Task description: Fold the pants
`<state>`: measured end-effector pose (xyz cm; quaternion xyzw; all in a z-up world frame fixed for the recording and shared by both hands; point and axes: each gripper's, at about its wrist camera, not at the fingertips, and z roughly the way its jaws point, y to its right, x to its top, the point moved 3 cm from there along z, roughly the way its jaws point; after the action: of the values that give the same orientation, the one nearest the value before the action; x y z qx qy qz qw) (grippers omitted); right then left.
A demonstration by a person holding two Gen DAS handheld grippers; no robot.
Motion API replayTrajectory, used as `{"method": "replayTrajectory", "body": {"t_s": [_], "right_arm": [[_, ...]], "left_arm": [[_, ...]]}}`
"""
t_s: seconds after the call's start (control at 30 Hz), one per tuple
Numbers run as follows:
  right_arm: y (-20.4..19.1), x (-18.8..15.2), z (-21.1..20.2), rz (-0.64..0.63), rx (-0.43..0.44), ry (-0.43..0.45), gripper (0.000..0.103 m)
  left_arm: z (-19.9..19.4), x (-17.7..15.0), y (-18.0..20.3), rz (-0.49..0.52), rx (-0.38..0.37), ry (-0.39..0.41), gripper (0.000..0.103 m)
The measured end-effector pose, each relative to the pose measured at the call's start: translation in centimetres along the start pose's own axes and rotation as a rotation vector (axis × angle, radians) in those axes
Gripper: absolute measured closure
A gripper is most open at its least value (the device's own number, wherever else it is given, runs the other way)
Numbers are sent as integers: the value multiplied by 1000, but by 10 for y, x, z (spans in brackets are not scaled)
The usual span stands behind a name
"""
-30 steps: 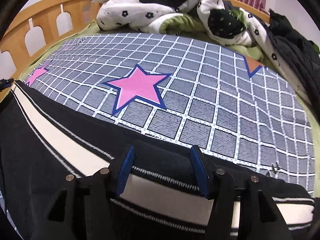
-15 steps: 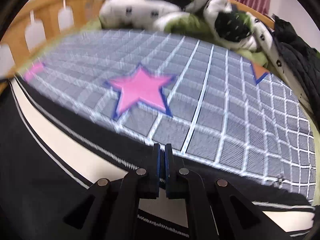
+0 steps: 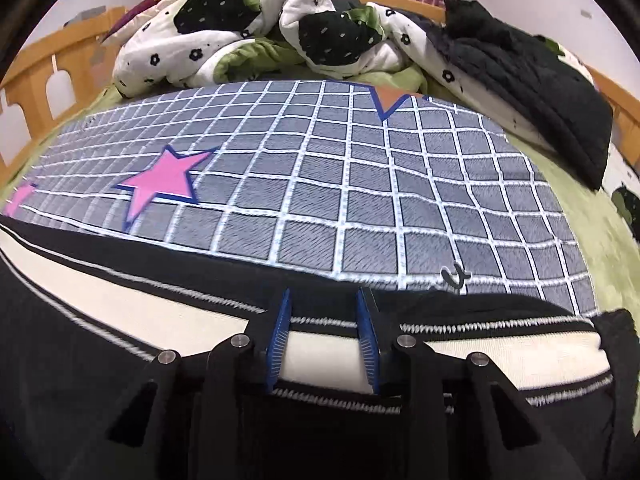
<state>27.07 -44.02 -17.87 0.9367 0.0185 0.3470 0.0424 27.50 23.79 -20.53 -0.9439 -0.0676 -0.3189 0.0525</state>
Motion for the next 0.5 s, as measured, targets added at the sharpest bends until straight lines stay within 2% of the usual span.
{"method": "replayTrajectory", "body": {"t_s": [0.07, 0.23, 0.37, 0.47, 0.5], "right_arm": [[5, 5, 2, 4, -8, 3, 71], [14, 14, 11, 41, -8, -11, 72], [18, 12, -16, 169, -37, 4, 71], [12, 7, -56, 236, -18, 24, 69], [7, 5, -71, 241, -31, 32, 65]], "left_arm": [[1, 1, 1, -7, -4, 16, 33], [-8, 1, 1, -17, -6, -13, 33], [-57, -11, -10, -108, -72, 3, 33], [-99, -20, -11, -111, -76, 44, 33], [-113, -22, -10, -112, -88, 57, 33]]}}
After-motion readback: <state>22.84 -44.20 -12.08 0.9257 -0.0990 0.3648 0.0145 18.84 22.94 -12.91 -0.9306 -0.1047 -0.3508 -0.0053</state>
